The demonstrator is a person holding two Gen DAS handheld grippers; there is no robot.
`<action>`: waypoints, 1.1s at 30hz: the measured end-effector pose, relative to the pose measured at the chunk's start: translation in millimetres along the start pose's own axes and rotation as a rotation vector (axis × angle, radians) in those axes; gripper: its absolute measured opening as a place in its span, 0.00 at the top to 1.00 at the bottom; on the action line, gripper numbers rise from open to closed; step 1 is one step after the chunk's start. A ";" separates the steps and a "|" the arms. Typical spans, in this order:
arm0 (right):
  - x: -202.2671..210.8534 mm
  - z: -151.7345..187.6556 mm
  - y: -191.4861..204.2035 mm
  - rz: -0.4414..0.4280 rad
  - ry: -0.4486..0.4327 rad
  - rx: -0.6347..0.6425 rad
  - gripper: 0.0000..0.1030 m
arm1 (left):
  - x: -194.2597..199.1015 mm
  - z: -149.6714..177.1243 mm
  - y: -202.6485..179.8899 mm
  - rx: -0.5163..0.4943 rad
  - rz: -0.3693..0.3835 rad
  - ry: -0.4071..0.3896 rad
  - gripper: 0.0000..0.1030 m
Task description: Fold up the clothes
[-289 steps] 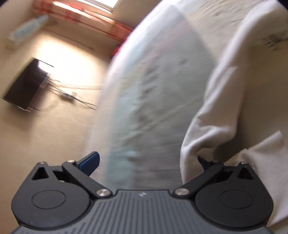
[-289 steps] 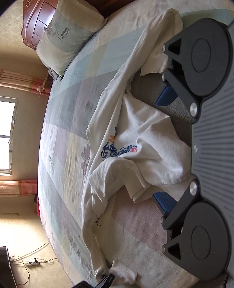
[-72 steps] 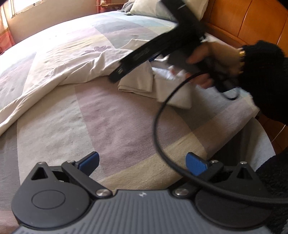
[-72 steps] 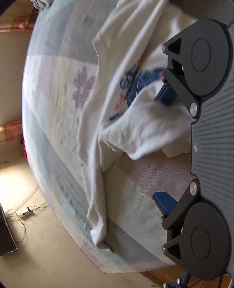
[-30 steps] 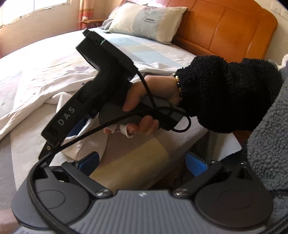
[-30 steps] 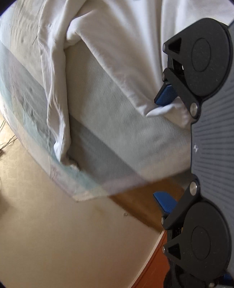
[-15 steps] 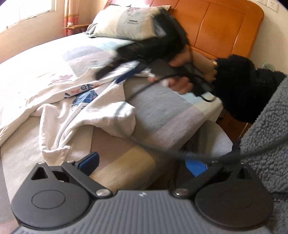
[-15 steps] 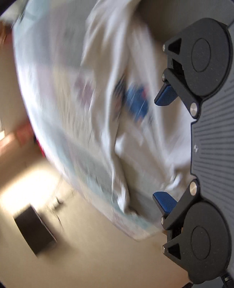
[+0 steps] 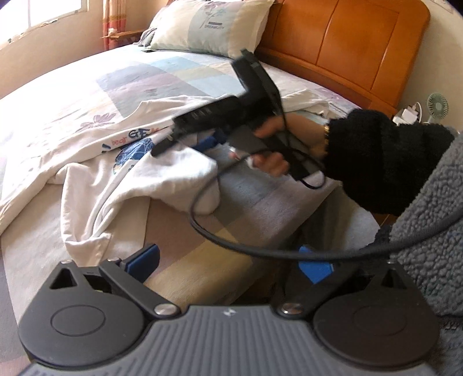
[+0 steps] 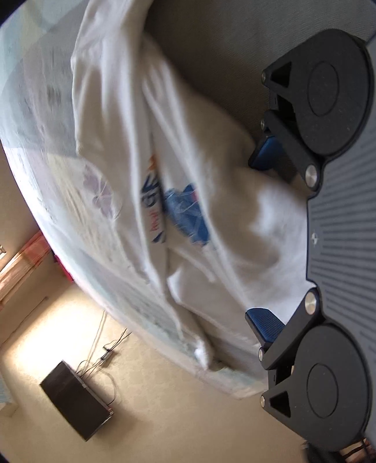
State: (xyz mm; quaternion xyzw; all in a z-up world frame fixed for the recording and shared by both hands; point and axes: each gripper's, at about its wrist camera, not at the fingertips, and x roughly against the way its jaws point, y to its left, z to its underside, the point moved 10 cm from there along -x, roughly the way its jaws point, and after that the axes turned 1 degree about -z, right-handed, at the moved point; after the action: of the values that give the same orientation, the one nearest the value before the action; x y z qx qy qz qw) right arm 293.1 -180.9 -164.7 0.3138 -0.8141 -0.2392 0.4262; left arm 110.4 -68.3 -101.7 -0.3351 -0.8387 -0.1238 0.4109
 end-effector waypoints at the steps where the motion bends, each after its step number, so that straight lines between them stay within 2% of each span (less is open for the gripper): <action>1: 0.0 -2.9 6.0 -0.026 -0.006 -0.009 0.00 | 0.4 0.8 0.5 0.002 -0.002 0.001 0.01; 6: 8.6 16.4 26.8 -0.127 0.035 -0.051 0.00 | -1.1 4.9 3.7 0.005 -0.010 0.010 0.01; 11: 26.9 64.4 19.1 -0.193 0.026 -0.141 0.00 | -5.9 5.8 6.2 -0.003 -0.010 0.017 0.01; 13: 32.0 73.7 24.4 -0.226 0.035 -0.159 0.00 | -7.3 5.7 4.6 -0.013 -0.005 0.021 0.01; 17: 28.8 77.8 52.1 -0.279 0.099 -0.103 0.00 | -10.3 4.0 2.7 -0.033 -0.008 0.023 0.01; 21: 42.3 76.8 100.3 -0.463 0.149 0.008 0.00 | -4.3 7.0 1.5 -0.022 -0.005 0.017 0.01; 24: 38.8 73.5 95.0 -0.373 0.139 0.056 0.00 | -5.7 9.7 2.5 -0.012 -0.007 0.026 0.01; 28: 29.8 76.0 47.8 -0.232 0.127 -0.050 0.00 | -6.1 9.5 1.4 -0.019 -0.010 0.026 0.01; 33: 28.2 73.2 33.8 -0.211 0.063 -0.081 0.00 | -8.2 9.8 2.9 -0.010 -0.005 0.037 0.01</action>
State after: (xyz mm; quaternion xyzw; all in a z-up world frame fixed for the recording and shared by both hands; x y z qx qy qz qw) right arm 208.6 -168.8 -165.4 0.3876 -0.7523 -0.3057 0.4363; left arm 109.9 -65.2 -114.4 -0.3329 -0.8312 -0.1351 0.4243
